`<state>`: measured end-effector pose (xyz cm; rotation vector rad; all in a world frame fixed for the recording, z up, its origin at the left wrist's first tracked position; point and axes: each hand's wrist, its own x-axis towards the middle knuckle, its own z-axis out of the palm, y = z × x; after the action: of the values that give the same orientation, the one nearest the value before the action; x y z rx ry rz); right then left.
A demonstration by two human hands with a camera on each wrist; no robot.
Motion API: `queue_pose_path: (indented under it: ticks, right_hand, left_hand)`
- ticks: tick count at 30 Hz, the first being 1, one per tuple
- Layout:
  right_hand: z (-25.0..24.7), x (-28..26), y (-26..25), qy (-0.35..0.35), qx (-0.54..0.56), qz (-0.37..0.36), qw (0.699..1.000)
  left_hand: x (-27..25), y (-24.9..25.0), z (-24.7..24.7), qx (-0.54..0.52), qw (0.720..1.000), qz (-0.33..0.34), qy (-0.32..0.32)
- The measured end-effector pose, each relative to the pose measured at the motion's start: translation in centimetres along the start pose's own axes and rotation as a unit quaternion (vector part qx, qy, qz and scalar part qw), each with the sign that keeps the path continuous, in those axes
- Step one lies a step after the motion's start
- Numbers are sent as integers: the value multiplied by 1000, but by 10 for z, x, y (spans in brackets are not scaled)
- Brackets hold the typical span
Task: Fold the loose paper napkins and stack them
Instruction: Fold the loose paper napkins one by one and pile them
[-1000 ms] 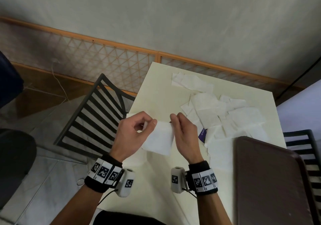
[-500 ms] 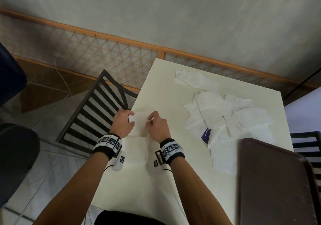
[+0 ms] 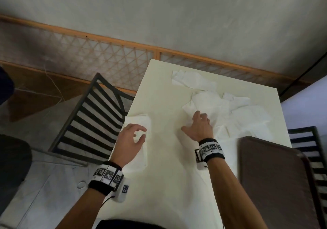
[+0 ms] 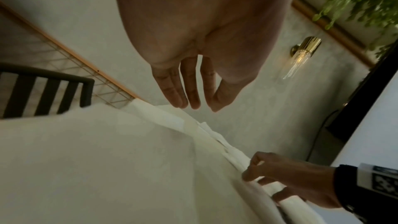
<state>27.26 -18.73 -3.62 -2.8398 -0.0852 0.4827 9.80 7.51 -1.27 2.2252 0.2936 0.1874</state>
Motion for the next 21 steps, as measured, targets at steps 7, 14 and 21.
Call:
queue_pose_path:
  ticks: [7,14,21]
  right_hand:
    - [22,-34,27,69,-60,-63,994]
    - [-7,-63,14,63,97,-56,992]
    - [-52,-148,-5,-122,661,-43,739]
  left_hand:
    - [-26,33,27,-94,992,27,-81]
    - [-32,48,28,-112,988,37,-100]
    - [-34,54,28,-137,984,-33,-106]
